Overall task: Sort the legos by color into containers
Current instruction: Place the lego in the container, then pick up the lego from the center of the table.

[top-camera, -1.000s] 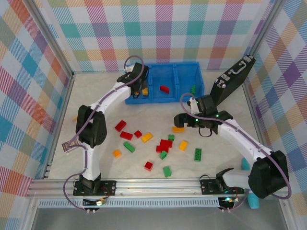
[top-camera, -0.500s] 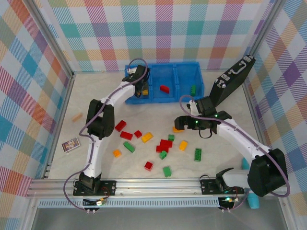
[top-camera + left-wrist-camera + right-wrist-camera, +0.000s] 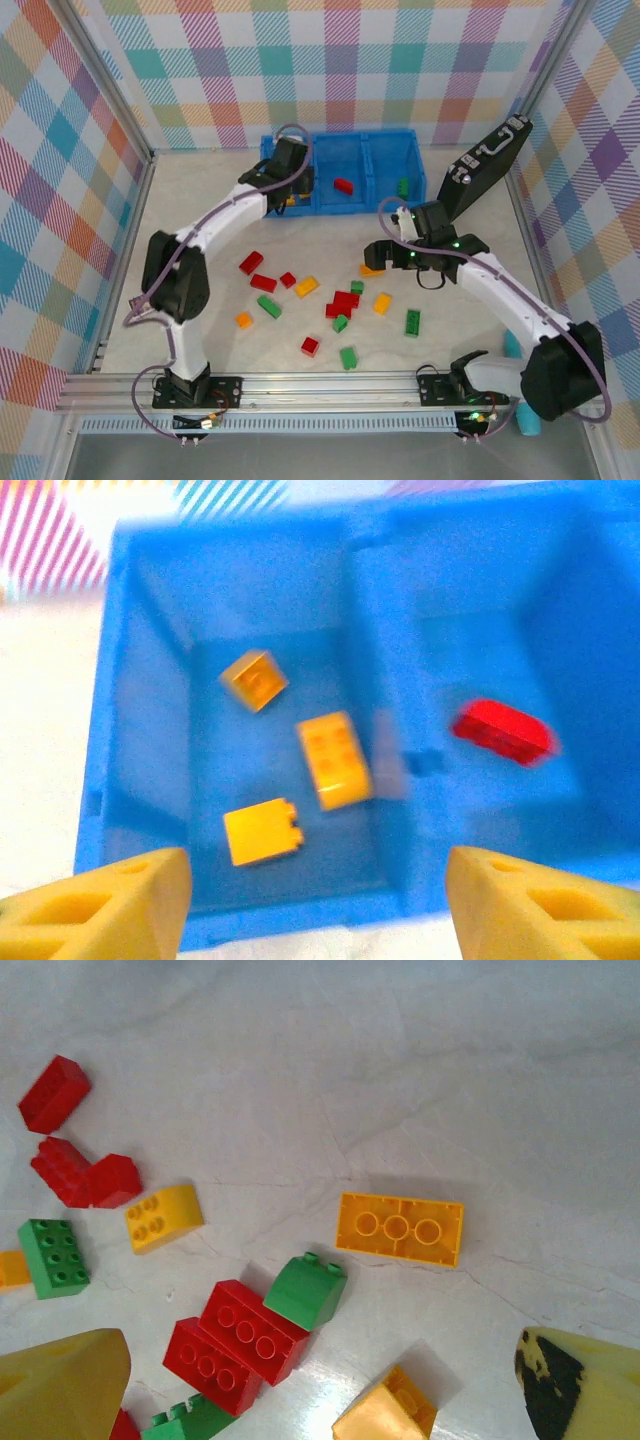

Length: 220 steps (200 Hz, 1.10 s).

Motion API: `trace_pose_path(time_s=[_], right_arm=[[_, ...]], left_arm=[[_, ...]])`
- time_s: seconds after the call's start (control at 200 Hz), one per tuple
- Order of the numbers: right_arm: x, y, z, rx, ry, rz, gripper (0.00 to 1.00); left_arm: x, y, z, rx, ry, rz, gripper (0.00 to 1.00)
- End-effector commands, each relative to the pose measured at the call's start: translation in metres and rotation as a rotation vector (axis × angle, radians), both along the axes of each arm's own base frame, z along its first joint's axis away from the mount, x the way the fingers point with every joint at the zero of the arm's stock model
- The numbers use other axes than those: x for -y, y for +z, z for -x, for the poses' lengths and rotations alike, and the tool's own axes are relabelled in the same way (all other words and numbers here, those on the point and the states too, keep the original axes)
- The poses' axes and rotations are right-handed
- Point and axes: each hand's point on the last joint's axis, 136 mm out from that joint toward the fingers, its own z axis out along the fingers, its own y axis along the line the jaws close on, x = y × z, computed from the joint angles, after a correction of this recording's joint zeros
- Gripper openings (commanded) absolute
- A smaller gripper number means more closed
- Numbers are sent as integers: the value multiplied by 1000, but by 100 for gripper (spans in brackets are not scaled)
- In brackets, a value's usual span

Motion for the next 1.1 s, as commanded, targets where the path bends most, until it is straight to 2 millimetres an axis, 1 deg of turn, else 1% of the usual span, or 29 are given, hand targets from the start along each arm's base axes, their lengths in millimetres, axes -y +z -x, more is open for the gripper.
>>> trace_pose_path(time_s=[0.0,0.05,0.13,0.185,0.225,0.335,0.425,0.525,0.615,0.69,0.85,0.96,1.01,1.095], right_arm=[[7,29,-2,128,-1,-11,99],[14,35,-1,157,-20,16,99],[34,44,6,183,-80,78,99],[47,49,16,187,-115,110,99],[54,58,24,203,-135,107,99],[63,81,48,245,-140,72,99],[70,92,66,240,-144,64,99],[66,103,80,223,-104,25,99],[58,114,92,205,-58,-24,99],[56,123,100,190,-27,-33,99],[53,148,116,212,48,-43,99],[53,163,116,253,73,-38,99],[53,167,115,267,78,-31,99],[53,171,111,289,85,-20,99]], left_arm=[[42,17,33,87,-245,-206,71],[57,10,48,63,-323,-221,71],[84,-10,70,3,-475,-213,71],[101,-22,84,-37,-564,-199,71],[111,-33,92,-65,-609,-187,71],[135,-54,108,-110,-701,-143,71],[154,-69,121,-147,-769,-116,71],[172,-88,138,-192,-830,-126,71],[180,-106,154,-228,-865,-168,71],[182,-119,164,-235,-872,-219,71],[184,-136,173,-255,-856,-262,71],[187,-150,178,-282,-855,-285,72],[189,-155,180,-294,-860,-290,73],[187,-165,178,-314,-843,-309,73]])
